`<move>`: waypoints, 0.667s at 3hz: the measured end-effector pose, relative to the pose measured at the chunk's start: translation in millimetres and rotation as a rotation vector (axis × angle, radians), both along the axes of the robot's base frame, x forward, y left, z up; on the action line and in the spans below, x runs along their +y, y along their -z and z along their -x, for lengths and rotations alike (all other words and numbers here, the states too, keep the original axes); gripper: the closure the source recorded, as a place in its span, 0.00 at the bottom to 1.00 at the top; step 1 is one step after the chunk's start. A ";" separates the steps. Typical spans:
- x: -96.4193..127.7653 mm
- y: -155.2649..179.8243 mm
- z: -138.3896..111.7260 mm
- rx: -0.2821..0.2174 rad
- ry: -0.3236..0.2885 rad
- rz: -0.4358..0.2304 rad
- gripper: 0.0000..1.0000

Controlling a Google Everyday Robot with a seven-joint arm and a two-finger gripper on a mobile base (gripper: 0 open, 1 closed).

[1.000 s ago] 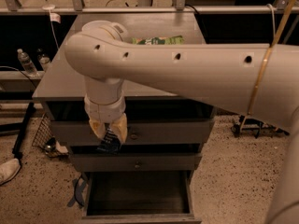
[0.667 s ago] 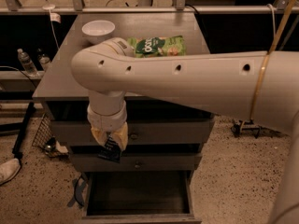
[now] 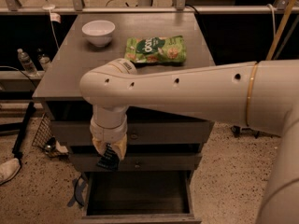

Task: Place rxbar blueberry into bottom drawer

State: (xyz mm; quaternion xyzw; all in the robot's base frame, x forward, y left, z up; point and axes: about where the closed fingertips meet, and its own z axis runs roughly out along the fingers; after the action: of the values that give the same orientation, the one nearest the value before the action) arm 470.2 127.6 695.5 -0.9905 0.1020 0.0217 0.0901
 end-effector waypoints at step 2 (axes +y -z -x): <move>-27.8 53.9 -7.3 -0.068 0.051 0.002 1.00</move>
Offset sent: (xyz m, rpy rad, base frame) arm 0.0161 -0.0404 -0.0859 0.0404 -0.1231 -0.0878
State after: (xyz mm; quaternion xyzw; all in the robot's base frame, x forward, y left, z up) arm 477.5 99.8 641.6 -0.9878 0.1240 -0.0146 0.0931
